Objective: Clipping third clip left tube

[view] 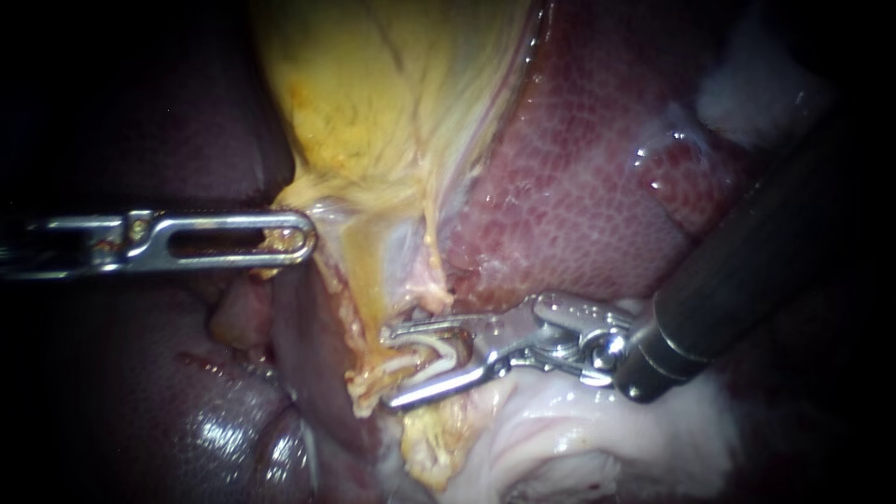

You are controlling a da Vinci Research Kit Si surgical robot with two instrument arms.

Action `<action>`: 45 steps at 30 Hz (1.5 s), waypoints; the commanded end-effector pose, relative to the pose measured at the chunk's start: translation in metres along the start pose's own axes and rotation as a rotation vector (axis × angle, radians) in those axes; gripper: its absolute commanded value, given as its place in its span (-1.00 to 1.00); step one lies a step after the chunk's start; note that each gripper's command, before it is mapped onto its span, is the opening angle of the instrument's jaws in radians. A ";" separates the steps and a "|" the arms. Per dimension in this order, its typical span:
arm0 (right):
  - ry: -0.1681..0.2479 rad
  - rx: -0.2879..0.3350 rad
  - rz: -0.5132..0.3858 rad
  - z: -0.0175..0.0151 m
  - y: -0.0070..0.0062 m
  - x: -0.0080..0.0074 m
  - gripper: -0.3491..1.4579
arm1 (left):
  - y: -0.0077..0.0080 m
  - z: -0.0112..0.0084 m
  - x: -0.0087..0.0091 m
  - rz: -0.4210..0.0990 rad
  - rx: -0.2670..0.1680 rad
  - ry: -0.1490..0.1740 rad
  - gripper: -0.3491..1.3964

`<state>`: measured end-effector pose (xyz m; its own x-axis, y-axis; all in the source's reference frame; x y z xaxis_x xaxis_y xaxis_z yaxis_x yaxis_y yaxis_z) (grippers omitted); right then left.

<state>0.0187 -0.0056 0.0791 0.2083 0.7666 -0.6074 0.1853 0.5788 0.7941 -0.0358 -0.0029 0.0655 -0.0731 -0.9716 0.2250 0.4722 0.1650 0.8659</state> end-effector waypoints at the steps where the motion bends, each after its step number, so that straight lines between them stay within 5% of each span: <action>1: 0.000 -0.001 0.000 0.0000 0.0000 0.0000 0.05 | 0.0000 0.0000 0.0000 0.000 0.000 0.000 -1.00; 13: -0.001 0.005 0.002 -0.0003 -0.0002 0.0003 0.05 | 0.0000 -0.0001 0.0000 0.000 0.000 0.000 -1.00; 25: 0.010 -0.007 0.025 -0.0059 -0.0013 0.0029 0.05 | -0.0001 -0.0003 -0.0001 -0.001 0.001 0.001 -1.00; 35: 0.011 -0.012 0.025 -0.0063 -0.0004 0.0026 0.05 | -0.0002 -0.0003 -0.0001 -0.001 0.001 0.001 -1.00; 45: 0.004 -0.007 0.006 -0.0017 0.0009 0.0005 0.05 | -0.0002 -0.0002 -0.0001 -0.001 0.000 0.001 -1.00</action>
<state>0.0178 -0.0046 0.0797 0.2059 0.7701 -0.6038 0.1798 0.5768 0.7969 -0.0357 -0.0028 0.0652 -0.0724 -0.9719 0.2241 0.4711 0.1647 0.8666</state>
